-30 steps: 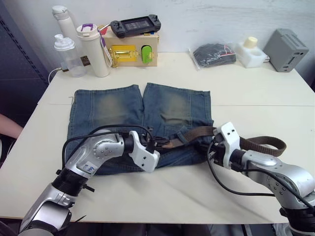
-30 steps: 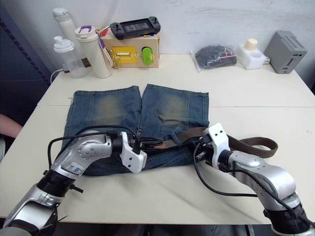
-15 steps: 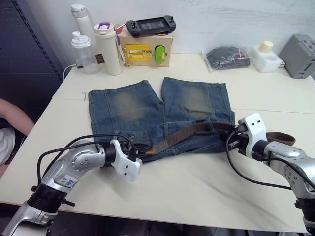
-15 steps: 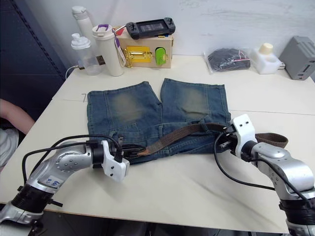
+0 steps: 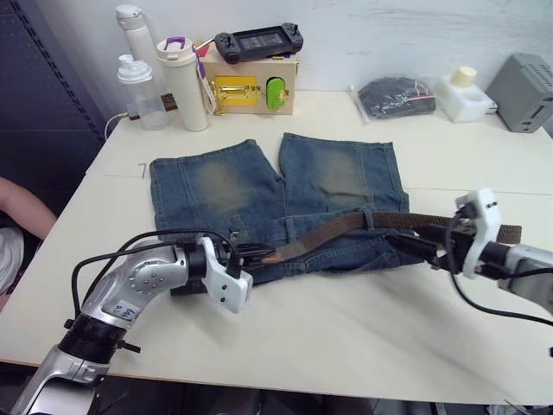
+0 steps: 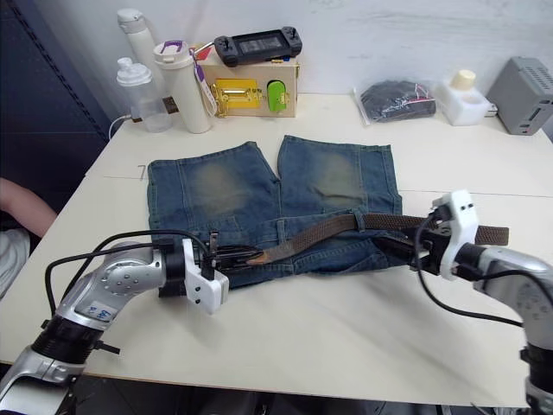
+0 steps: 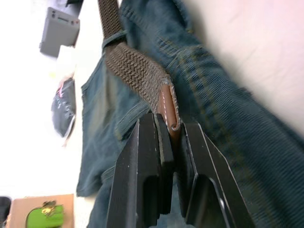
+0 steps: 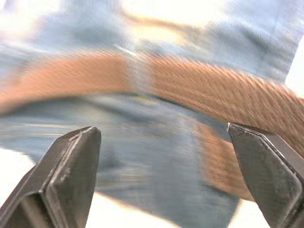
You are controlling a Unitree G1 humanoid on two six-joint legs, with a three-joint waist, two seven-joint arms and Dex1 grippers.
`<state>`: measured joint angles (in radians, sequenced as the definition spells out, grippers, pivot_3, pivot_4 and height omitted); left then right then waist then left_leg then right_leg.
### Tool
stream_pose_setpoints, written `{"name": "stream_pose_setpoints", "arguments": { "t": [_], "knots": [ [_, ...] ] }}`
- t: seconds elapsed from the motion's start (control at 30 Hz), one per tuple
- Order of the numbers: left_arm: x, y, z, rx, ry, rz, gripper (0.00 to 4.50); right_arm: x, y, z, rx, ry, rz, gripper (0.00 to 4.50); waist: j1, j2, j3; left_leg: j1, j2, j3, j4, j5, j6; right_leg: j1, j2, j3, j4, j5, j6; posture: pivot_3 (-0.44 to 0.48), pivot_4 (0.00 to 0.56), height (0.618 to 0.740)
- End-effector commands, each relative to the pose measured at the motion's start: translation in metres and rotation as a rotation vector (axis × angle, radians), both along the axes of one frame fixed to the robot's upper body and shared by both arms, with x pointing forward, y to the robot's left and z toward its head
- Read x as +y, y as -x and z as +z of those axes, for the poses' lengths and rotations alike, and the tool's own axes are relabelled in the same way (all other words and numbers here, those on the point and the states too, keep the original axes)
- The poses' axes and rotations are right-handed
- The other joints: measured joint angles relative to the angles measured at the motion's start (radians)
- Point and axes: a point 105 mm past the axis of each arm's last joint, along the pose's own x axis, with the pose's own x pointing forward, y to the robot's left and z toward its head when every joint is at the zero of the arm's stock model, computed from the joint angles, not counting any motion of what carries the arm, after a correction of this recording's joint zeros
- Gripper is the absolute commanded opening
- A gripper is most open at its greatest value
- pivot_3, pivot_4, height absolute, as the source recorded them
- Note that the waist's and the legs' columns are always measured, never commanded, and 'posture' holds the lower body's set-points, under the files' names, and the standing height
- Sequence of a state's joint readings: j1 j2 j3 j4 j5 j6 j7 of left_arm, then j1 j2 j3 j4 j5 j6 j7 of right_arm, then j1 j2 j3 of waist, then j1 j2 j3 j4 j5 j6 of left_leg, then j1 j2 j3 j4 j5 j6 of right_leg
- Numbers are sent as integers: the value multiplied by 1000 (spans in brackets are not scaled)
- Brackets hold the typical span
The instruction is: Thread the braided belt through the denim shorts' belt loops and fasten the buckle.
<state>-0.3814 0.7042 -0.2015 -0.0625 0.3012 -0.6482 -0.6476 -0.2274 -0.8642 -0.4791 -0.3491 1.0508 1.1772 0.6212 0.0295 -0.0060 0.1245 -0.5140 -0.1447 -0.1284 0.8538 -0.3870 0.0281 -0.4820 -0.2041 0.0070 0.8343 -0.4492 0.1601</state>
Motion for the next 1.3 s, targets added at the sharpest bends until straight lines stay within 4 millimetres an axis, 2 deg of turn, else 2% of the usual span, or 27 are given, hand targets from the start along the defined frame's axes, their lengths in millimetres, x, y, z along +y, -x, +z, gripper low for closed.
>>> {"name": "stream_pose_setpoints", "arguments": {
  "t": [0.03, 0.1, 0.17, 0.23, 0.27, 0.4, 0.5, 0.63, 0.77, 0.9, 1.03, 1.2, 1.23, 1.27, 1.3],
  "knots": [
    [2, 0, 16, -105, 51, -10, 0, 29, 24, 27, -29, -144, 192, 4254, -3, -2, 1, 0, 1, 0, 0, 0, 0, 0, 0, -1, -1, 0, 0, 0, 150, 645],
    [3, -1, 17, -138, 63, -6, 0, 47, 27, 28, 16, -249, 252, 4254, -5, -3, 2, 0, 1, 0, 0, 0, 0, 0, 0, -1, -1, 0, 0, 0, 150, 645],
    [3, -2, 19, -164, 72, -8, 0, 71, 29, 16, 119, -358, 288, 4254, -7, -4, 2, 0, 1, 1, 0, 0, 0, 0, 0, -1, -1, 0, 0, 0, 150, 645],
    [1, -1, 23, -188, 88, -19, 0, 92, 31, -4, 236, -411, 282, 4254, -7, -4, 3, 0, 2, 1, 0, 0, 0, 0, -1, 0, 0, 0, 0, 0, 150, 645],
    [0, -1, 25, -194, 94, -23, 0, 99, 32, -11, 271, -415, 275, 4254, -7, -6, 3, 0, 2, 1, 0, 0, 0, -1, -1, 0, 0, 0, 0, 0, 150, 645],
    [-5, 1, 28, -221, 99, -45, 0, 124, 22, -24, 422, -625, 187, 4254, -7, -7, 4, -2, 1, 1, 1, 0, 0, -2, -1, 1, 0, 0, 0, 0, 150, 645],
    [-6, 1, 28, -222, 97, -49, 0, 130, 6, -30, 468, -744, 77, 4254, -10, -7, 4, -2, 1, 1, 2, 0, 0, -2, 0, 1, 1, 0, 0, 0, 150, 645],
    [-6, 2, 26, -216, 92, -51, 0, 140, -7, -21, 477, -871, 24, 4254, -18, -6, 4, -1, 1, 1, 1, 0, 0, -4, 1, 1, 4, 0, 0, 0, 150, 645],
    [-6, 2, 27, -214, 88, -49, 0, 134, -19, -18, 481, -933, -49, 4254, -34, -6, 4, -1, 0, 0, 1, 0, -1, -7, 2, 2, 11, 0, 0, 0, 150, 645],
    [-4, 2, 26, -214, 79, -45, 0, 130, -22, -19, 485, -936, -75, 4254, -37, -6, 4, -2, -1, 1, 1, -1, -1, -13, 1, 3, 19, 0, 0, 0, 150, 645],
    [-3, 1, 25, -208, 73, -39, 0, 134, -21, -18, 490, -924, -62, 3143, -45, -6, 4, -3, -1, 1, 0, -1, -2, -16, 1, 6, 22, 0, 0, 0, 150, 645],
    [-2, -1, 23, -185, 71, -20, 0, 139, -19, -19, 500, -926, -57, 657, -57, -6, 4, -3, -1, 1, 0, -1, -2, -17, 1, 8, 26, 0, 0, 0, 150, 645],
    [-2, -2, 23, -179, 73, -15, 0, 139, -19, -19, 501, -931, -61, 459, -59, -6, 4, -3, -1, 1, 0, -1, -2, -18, 1, 8, 27, 0, 0, 0, 150, 645],
    [-2, -2, 22, -176, 73, -13, 0, 139, -20, -19, 501, -934, -63, 63, -59, -6, 4, -3, -1, 1, 0, -2, -3, -18, 1, 8, 27, 0, 0, 0, 150, 645],
    [-1, -2, 21, -161, 75, -11, 0, 138, -21, -18, 497, -941, -70, 63, -59, -6, 4, -3, -1, 1, 0, -2, -3, -18, 1, 8, 28, 0, 0, 0, 150, 645]
  ]
}}
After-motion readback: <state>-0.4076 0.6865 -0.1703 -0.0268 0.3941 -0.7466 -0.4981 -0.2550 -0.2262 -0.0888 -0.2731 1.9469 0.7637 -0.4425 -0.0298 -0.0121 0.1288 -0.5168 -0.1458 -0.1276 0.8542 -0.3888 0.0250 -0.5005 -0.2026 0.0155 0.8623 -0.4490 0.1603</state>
